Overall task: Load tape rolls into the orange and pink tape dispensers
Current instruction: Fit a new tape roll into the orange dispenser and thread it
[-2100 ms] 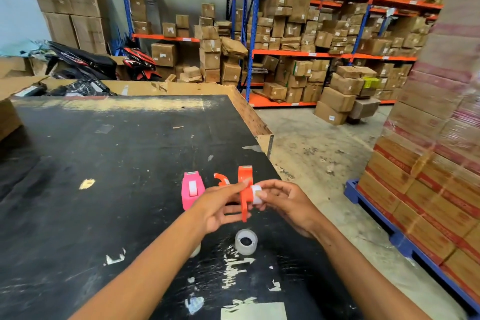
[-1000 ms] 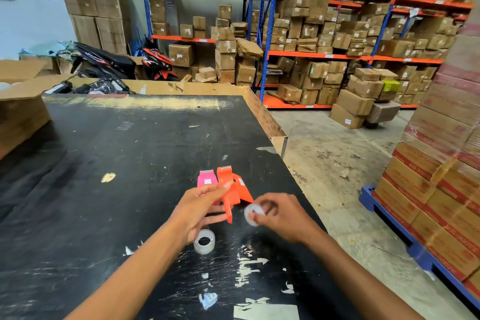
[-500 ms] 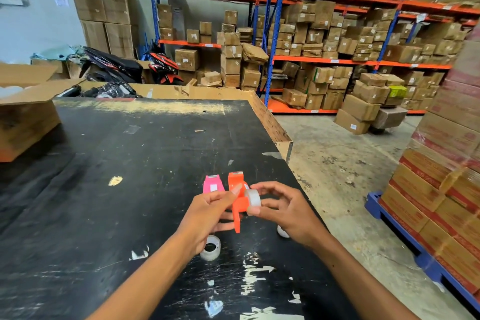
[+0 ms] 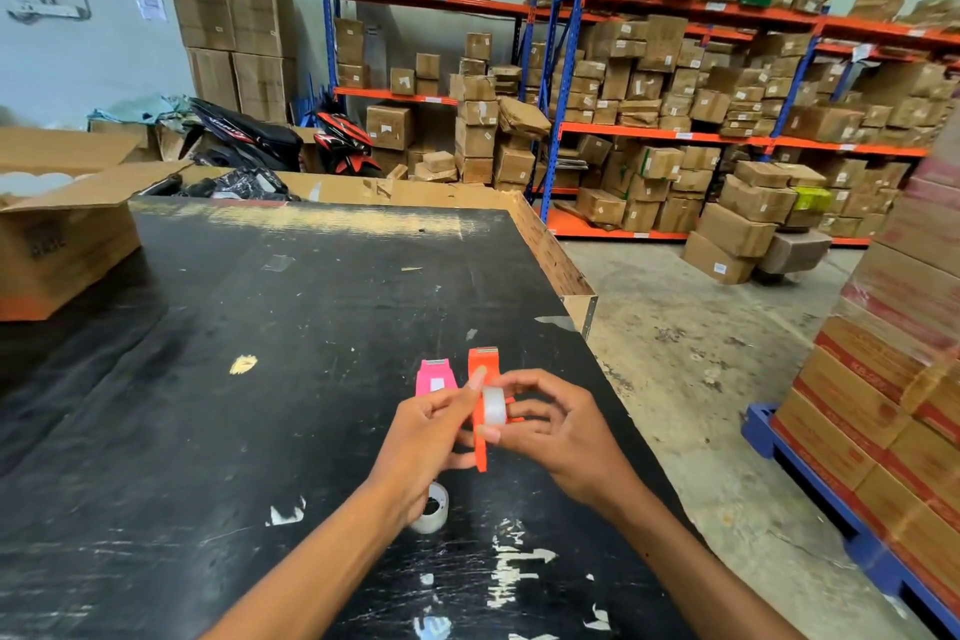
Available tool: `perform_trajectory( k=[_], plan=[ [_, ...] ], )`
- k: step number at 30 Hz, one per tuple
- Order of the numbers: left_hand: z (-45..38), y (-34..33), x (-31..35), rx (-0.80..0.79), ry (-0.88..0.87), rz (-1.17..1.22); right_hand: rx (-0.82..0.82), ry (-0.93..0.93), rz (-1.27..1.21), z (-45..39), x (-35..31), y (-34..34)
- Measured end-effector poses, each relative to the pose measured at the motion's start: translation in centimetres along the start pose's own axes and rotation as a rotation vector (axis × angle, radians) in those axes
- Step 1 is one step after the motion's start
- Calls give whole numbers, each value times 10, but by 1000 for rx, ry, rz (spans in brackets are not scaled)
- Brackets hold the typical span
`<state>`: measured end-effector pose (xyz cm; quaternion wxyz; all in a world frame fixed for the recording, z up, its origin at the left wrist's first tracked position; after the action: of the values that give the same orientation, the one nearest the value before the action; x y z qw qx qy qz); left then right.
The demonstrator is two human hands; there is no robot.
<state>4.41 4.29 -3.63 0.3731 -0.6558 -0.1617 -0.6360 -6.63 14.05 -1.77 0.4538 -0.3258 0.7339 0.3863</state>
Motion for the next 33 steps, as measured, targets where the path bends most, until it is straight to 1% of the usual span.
perform_trajectory(
  k=[3, 6, 9, 12, 14, 16, 17, 21, 23, 26, 28, 29, 30, 32, 33],
  plan=[
    [-2, 1, -4, -48, 69, 49, 47, 46, 137, -3, -3, -1],
    [-3, 4, 0, -110, 89, 81, 82, -9, 104, -5, -1, 2],
    [-4, 6, 6, -157, 77, 43, 48, -39, 88, -5, 3, 0],
    [-6, 10, 9, -138, 74, 17, 35, -67, 52, -9, 5, 3],
    [-7, 15, 9, -90, 81, 14, 95, -104, 75, -16, 8, 11],
    [-8, 22, 8, -46, 95, 10, 153, -131, 258, -28, 19, 20],
    [-7, 25, 8, -34, 101, 4, 149, -149, 382, -35, 25, 21],
    [-5, 34, 5, -9, 112, 5, -14, -309, 847, -62, 57, 10],
    [-3, 38, 4, -6, 112, 13, -52, -393, 954, -70, 67, 2],
    [-3, 43, 3, -22, 118, 26, -41, -445, 1024, -77, 71, -5],
    [-2, 47, 3, -36, 116, 38, -48, -463, 979, -78, 70, -6],
    [-2, 50, 3, -39, 113, 44, -40, -460, 886, -77, 68, -7],
    [-3, 52, 3, -39, 108, 52, -15, -451, 736, -75, 65, -7],
    [-5, 57, 3, -32, 94, 69, 32, -441, 348, -67, 54, -10],
    [-7, 59, 3, -26, 88, 78, 29, -438, 182, -63, 48, -12]
  ],
)
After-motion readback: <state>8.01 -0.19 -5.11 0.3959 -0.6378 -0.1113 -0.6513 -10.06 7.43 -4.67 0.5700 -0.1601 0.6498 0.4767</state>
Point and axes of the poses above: each hand's wrist, its own z-axis away from the middle knuckle, its own y-axis out of the back of the hand, x = y × z, the point moved 3 cm from there along -z, towards the middle knuckle, and after that the axes turned 7 degrees about z, right-handed, at the moved point
